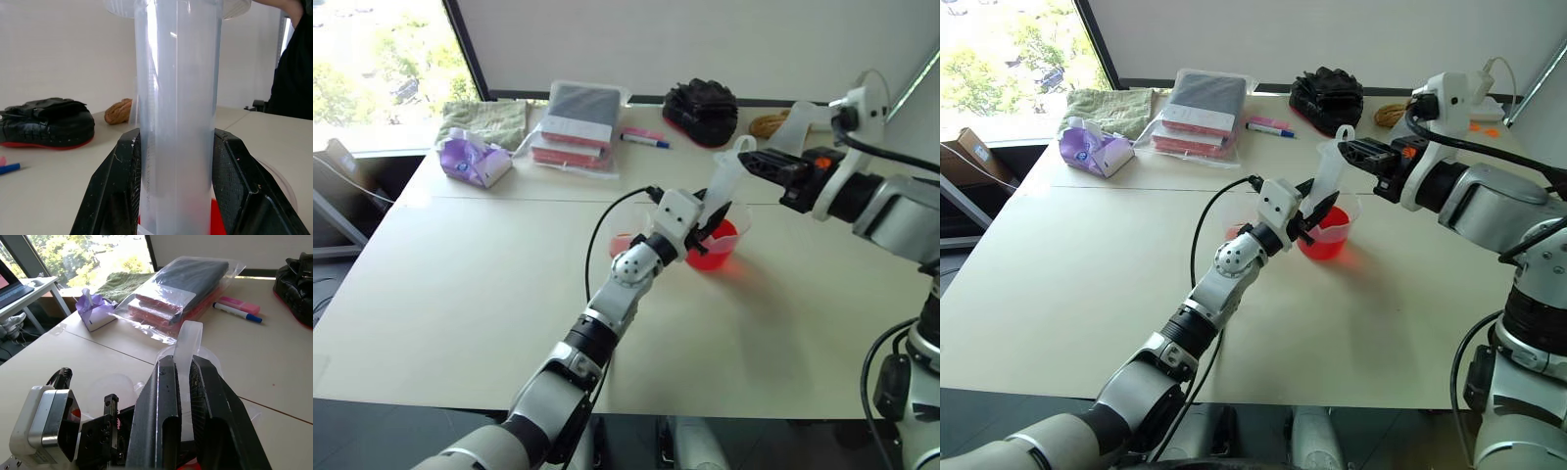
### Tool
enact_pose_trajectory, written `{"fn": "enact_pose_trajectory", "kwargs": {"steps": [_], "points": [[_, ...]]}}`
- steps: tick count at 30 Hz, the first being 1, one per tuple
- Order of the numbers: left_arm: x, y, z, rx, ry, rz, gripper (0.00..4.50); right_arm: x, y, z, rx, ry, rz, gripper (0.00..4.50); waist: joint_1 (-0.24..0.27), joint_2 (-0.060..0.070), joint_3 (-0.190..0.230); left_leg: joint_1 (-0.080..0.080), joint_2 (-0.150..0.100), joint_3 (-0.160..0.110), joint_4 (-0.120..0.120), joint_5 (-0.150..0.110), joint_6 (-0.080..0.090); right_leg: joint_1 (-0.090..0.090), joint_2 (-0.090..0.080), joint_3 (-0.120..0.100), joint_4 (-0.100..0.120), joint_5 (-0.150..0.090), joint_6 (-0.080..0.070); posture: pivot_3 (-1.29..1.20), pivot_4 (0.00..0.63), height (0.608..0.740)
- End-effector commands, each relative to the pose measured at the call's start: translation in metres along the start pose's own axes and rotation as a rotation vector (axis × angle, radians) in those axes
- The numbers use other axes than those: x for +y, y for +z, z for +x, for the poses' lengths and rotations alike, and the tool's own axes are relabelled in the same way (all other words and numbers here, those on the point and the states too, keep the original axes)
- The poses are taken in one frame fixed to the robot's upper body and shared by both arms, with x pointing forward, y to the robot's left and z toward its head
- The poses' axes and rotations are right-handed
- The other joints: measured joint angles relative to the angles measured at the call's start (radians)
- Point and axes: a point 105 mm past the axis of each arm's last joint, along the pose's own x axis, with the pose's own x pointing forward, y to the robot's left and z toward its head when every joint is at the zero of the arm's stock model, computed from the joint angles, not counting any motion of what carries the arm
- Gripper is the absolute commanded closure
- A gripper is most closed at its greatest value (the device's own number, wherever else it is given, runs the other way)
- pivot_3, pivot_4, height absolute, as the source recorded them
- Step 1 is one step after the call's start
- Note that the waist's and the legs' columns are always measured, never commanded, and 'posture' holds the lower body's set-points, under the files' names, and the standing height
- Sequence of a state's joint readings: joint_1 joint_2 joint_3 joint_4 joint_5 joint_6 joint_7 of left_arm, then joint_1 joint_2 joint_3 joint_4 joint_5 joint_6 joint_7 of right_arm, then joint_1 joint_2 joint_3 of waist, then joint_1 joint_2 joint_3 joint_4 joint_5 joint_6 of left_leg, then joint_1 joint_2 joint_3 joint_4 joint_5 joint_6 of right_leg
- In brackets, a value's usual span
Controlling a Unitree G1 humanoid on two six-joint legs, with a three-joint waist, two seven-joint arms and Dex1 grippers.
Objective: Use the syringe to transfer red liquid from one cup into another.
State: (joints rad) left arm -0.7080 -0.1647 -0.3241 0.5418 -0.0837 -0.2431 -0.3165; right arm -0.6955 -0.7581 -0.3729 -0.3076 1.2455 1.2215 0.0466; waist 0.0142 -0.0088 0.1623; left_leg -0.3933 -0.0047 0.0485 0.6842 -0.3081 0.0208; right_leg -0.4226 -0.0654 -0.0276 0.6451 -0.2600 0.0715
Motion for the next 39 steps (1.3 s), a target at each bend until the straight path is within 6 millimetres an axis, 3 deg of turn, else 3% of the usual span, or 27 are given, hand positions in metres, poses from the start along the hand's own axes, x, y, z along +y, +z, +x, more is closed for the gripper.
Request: {"fn": "enact_pose_trajectory", "kwargs": {"steps": [1, 10, 24, 39], "points": [[-0.036, -0.007, 0.011, 0.036, -0.089, -0.076, 3.00, 0.020, 0.043, -0.012, -0.167, 0.101, -0.046, 4.44, 0.000, 0.000, 0.000, 0.000, 0.000, 0.000, 0.000, 0.000, 0.000, 0.000, 0.000, 0.000, 0.000, 0.000, 0.000, 0.00, 0.150, 0.740], [-0.037, -0.011, 0.012, 0.054, -0.094, -0.087, 3.00, 0.020, 0.063, -0.019, -0.225, 0.123, -0.044, 4.44, 0.000, 0.000, 0.000, -0.001, 0.000, 0.000, 0.000, 0.000, 0.000, 0.000, 0.000, 0.000, 0.000, 0.000, 0.000, 0.00, 0.150, 0.740], [-0.039, -0.013, 0.013, 0.066, -0.104, -0.093, 3.00, 0.016, 0.077, -0.024, -0.264, 0.116, -0.053, 4.44, -0.001, 0.000, 0.000, -0.002, 0.000, 0.000, -0.001, 0.000, 0.000, -0.002, 0.000, 0.000, -0.001, 0.000, 0.000, 0.00, 0.150, 0.740], [-0.040, -0.013, 0.012, 0.067, -0.105, -0.093, 3.00, 0.017, 0.076, -0.024, -0.260, 0.114, -0.059, 4.44, -0.001, 0.000, 0.000, -0.002, 0.000, 0.000, -0.001, 0.000, 0.000, -0.002, 0.000, 0.000, -0.001, 0.000, 0.000, 0.00, 0.150, 0.740]]}}
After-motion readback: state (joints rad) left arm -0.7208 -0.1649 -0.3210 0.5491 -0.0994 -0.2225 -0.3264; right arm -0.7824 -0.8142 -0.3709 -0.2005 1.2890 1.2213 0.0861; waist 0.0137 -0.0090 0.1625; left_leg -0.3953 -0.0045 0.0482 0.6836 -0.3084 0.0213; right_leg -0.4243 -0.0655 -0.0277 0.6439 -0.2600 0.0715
